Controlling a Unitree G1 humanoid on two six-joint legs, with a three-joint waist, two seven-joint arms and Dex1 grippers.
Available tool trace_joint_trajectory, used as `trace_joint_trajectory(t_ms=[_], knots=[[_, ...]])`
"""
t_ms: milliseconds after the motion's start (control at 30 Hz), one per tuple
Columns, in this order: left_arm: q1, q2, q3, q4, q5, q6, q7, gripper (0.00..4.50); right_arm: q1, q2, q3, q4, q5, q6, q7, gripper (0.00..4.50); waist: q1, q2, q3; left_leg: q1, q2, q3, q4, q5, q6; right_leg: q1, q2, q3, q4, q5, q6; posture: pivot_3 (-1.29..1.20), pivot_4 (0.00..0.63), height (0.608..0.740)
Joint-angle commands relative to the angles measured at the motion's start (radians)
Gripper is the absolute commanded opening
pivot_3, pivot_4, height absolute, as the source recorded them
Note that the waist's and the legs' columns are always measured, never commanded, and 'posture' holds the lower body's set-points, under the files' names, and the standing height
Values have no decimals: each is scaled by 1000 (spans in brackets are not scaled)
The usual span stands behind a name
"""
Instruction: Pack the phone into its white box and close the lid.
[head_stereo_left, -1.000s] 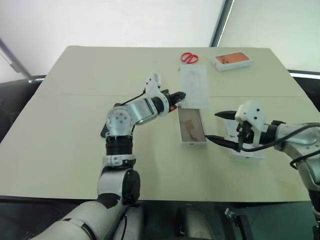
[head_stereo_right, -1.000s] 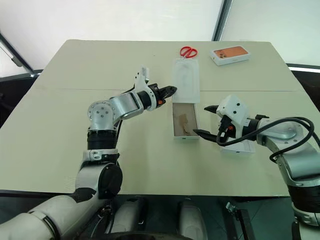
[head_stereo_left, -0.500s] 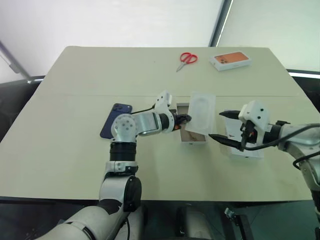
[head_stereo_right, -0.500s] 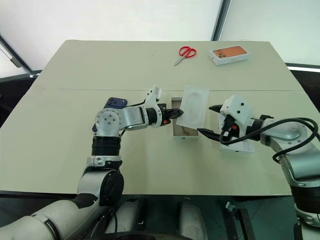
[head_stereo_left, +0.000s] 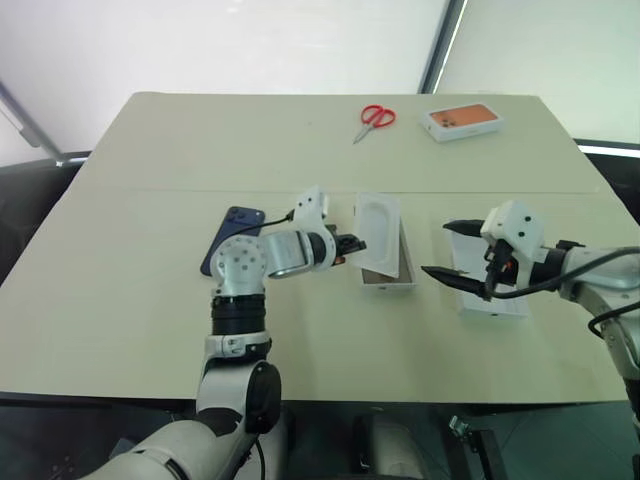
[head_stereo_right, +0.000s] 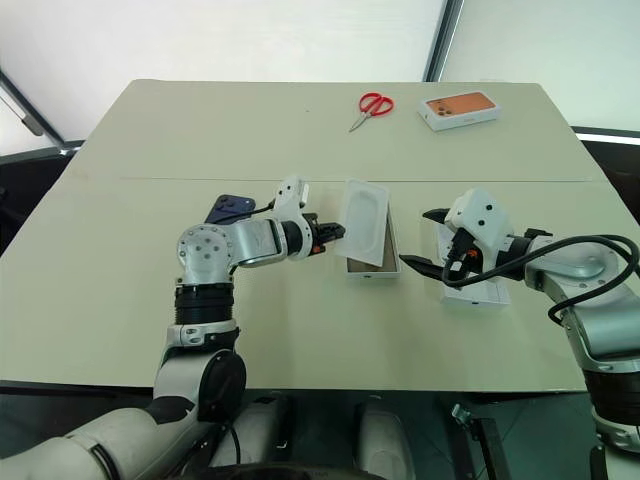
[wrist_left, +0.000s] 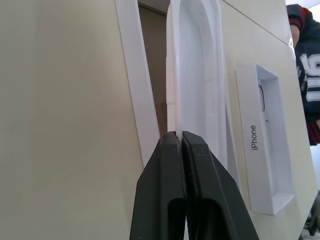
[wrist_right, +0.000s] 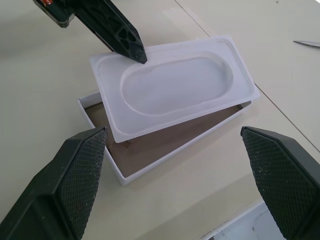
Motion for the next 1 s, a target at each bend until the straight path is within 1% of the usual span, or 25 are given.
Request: trace_joint_trajectory(t_ms=[33, 233, 267, 300, 333, 533, 667, 800, 833, 867, 900, 933, 1000], knots=[[-7, -124, 23, -2, -49, 10, 12, 24, 0, -9, -21, -12, 0, -22, 5, 4500, 1, 0, 0, 0, 0, 0, 0, 0, 0, 0, 0, 0, 0, 0, 0, 0, 150, 697], [-12, -114, 29, 13, -77, 38, 19, 24, 1, -5, -17, -15, -4, -21, 6, 4500, 0, 0, 0, 0, 0, 0, 0, 0, 0, 0, 0, 0, 0, 0, 0, 0, 150, 697], [-11, -112, 29, 14, -81, 42, 19, 622, 1, -4, -16, -17, -4, -20, 5, 4500, 0, 0, 0, 0, 0, 0, 0, 0, 0, 0, 0, 0, 0, 0, 0, 0, 150, 697], [-10, -109, 29, 14, -86, 44, 18, 892, 0, -3, -14, -18, -4, -20, 5, 4500, 0, 0, 0, 0, 0, 0, 0, 0, 0, 0, 0, 0, 0, 0, 0, 0, 150, 697], [-10, -106, 29, 14, -91, 45, 16, 1310, -2, -2, -11, -19, -5, -19, 4, 4500, 0, 0, 0, 0, 0, 0, 0, 0, 0, 0, 0, 0, 0, 0, 0, 0, 150, 697], [-8, -83, 31, -4, -119, 59, 0, 4465, -18, 4, 5, -22, -5, -15, -2, 4500, 0, 0, 0, 0, 0, 0, 0, 0, 0, 0, 0, 0, 0, 0, 0, 0, 150, 697], [1, -50, 55, -46, -169, 89, -9, 4465, -27, 6, 13, -25, -5, -13, -9, 4500, 0, 0, 0, 0, 0, 0, 0, 0, 0, 0, 0, 0, 0, 0, 0, 0, 150, 697], [30, 44, 108, -148, -257, 142, -48, 4465, -66, 34, 51, -21, -23, 6, -45, 4500, -6, 0, 0, 0, 0, 0, 0, 0, 0, 0, 0, 0, 0, 0, 0, 0, 150, 697], [39, 83, 114, -181, -271, 154, -70, 4489, -82, 45, 71, -8, -41, -1, -55, 4241, -7, 0, 0, 1, 1, 0, 0, 0, 0, 0, 0, 0, 0, 0, 0, 0, 150, 697], [58, 151, 88, -235, -264, 158, -122, 4500, -110, 63, 94, 18, -63, 3, -80, 3975, -14, 0, 0, 1, 1, 0, 0, 0, -1, 0, 0, 0, 0, 0, 0, 0, 150, 697], [72, 200, 65, -272, -256, 158, -160, 4500, -129, 75, 109, 35, -80, 6, -97, 3700, -20, 0, 0, 1, 1, 0, -1, 1, -1, -1, 1, 1, 1, 0, 0, 0, 150, 697], [97, 264, 27, -306, -223, 150, -196, 4500, -156, 89, 132, 58, -102, 15, -115, 3266, -24, 1, 0, 1, 1, 0, -1, 1, -2, -1, 1, 0, 1, 0, 0, 0, 150, 697], [138, 344, -5, -340, -179, 98, -259, 4500, -196, 114, 168, 89, -128, 35, -138, 2144, -25, 2, -1, 2, 1, 0, -2, 1, -2, -1, 1, 1, 2, 0, 0, 0, 150, 697]])
